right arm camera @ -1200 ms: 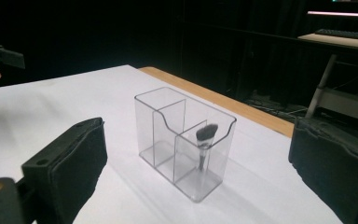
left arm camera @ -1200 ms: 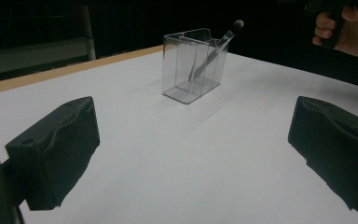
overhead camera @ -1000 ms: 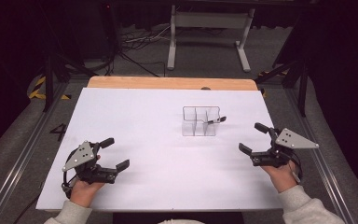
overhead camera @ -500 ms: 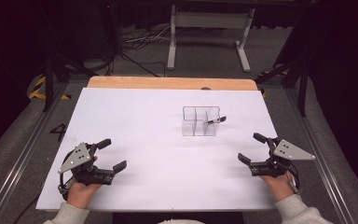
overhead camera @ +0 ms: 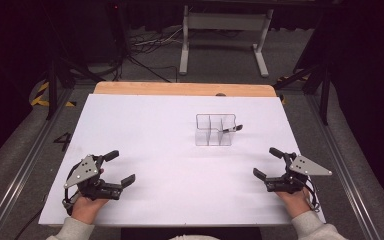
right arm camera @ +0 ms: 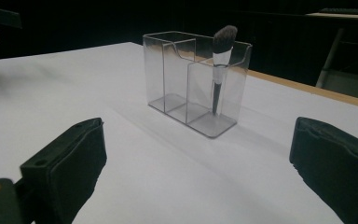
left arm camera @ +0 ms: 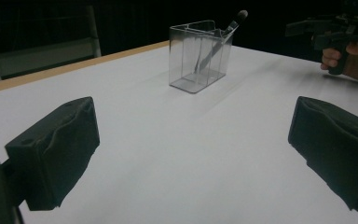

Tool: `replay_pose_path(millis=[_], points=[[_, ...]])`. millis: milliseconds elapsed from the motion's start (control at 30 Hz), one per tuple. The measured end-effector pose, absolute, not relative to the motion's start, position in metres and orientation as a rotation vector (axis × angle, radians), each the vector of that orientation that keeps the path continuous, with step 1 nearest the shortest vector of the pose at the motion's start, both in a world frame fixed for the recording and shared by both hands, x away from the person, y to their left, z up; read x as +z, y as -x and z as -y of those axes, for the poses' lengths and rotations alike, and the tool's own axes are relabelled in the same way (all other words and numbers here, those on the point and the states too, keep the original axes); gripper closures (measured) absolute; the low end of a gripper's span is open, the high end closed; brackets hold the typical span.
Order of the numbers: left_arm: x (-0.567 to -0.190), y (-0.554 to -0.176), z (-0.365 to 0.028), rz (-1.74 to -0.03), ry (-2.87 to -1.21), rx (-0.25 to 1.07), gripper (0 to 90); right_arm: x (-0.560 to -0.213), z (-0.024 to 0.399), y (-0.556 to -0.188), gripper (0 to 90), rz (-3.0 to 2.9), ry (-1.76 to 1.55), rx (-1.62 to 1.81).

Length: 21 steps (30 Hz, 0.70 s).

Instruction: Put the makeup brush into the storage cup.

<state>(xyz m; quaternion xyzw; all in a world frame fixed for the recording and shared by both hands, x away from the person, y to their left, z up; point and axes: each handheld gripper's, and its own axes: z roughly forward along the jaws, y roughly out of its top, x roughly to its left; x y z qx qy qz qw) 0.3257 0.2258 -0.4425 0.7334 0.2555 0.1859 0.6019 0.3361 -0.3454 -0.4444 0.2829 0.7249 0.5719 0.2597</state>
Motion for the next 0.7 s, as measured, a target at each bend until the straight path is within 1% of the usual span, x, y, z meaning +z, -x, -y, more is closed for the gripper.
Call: replay_pose_path(millis=[33, 133, 700], points=[[-0.444, -0.3268, -0.2258, -0.586, -1.709, 0.446, 2.5, -0.4465, 0.3456, -0.3368, 4.4, -1.969, -0.776, 1.546], [-0.4448, -0.3269, -0.2252, -0.586, -1.701, 0.435, 2.5, -0.4506, 0.3459, -0.3388, 4.5, -1.982, -0.797, 1.535], [-0.4482, -0.3305, -0.2258, -0.591, -1.674, 0.41, 2.4, -0.4507, 0.3441, -0.3382, 4.2, -1.988, -0.777, 1.518]])
